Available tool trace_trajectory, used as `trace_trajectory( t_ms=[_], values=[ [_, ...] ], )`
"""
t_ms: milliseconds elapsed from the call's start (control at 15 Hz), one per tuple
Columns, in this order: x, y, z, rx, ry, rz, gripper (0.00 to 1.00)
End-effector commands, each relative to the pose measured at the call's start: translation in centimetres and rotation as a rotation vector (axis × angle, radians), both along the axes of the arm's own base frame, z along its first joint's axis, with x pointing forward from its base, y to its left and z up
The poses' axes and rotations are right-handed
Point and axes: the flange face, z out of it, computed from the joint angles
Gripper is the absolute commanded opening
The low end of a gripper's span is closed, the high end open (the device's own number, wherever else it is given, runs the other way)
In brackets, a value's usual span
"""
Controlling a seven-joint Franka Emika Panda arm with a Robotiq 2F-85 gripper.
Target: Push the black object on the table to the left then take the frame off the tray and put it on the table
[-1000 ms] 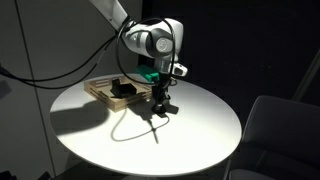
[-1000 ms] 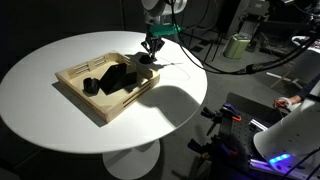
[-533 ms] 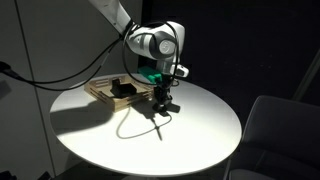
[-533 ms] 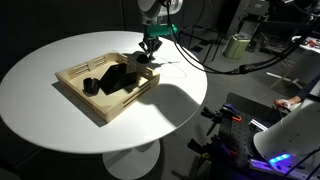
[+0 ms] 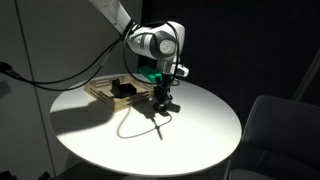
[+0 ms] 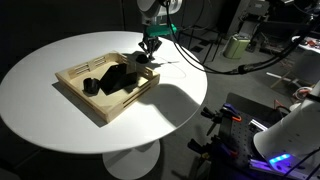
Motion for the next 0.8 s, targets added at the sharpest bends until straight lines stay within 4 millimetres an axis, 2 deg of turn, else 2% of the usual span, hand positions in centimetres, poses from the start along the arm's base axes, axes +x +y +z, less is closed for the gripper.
trace_trajectory(
  t_ms=[0, 333, 467, 533, 667, 733],
  values=[
    [-3.5, 0.5, 2.3, -0.006, 0.008, -0.016, 0.01],
    [-10.5, 1.0, 5.4, 0.000, 0.017, -0.032, 0.00],
    [-13.1, 1.4, 7.0, -0.003, 0.022, -0.037, 0.03],
    [-14.5, 1.8, 8.0, -0.005, 0.019, -0.034, 0.28],
    [-16.9, 2.7, 9.6, -0.014, 0.013, -0.023, 0.32],
    [-17.9, 3.2, 10.4, -0.019, 0.010, -0.017, 0.40]
  ],
)
